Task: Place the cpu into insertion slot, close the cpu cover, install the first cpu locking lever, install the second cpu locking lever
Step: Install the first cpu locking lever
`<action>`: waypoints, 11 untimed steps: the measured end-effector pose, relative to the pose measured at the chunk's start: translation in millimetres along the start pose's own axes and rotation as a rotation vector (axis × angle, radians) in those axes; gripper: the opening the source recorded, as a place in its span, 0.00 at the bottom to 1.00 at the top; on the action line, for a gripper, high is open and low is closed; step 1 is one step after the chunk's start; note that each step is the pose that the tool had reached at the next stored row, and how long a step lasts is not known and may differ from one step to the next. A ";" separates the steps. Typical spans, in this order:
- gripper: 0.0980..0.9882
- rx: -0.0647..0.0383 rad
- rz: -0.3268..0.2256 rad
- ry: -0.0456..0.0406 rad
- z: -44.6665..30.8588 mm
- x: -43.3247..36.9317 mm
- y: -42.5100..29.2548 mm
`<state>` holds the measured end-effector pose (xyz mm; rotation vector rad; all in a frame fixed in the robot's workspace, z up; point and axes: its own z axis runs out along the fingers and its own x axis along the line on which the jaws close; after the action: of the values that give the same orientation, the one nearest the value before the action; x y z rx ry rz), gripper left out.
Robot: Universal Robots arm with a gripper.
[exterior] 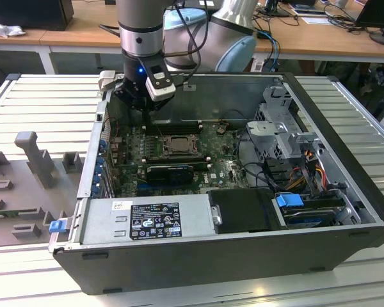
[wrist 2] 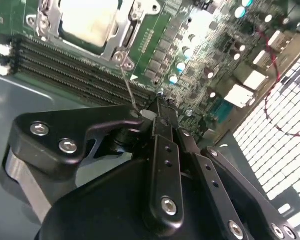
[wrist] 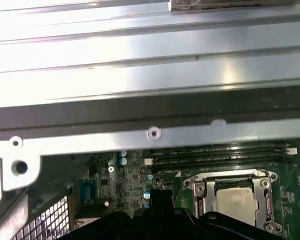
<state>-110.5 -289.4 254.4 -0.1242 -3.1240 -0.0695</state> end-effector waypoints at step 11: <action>0.01 0.003 -0.004 -0.0001 0.6 -32.0 5.1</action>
<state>-78.2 -286.9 253.5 -0.1180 -3.1243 -0.0648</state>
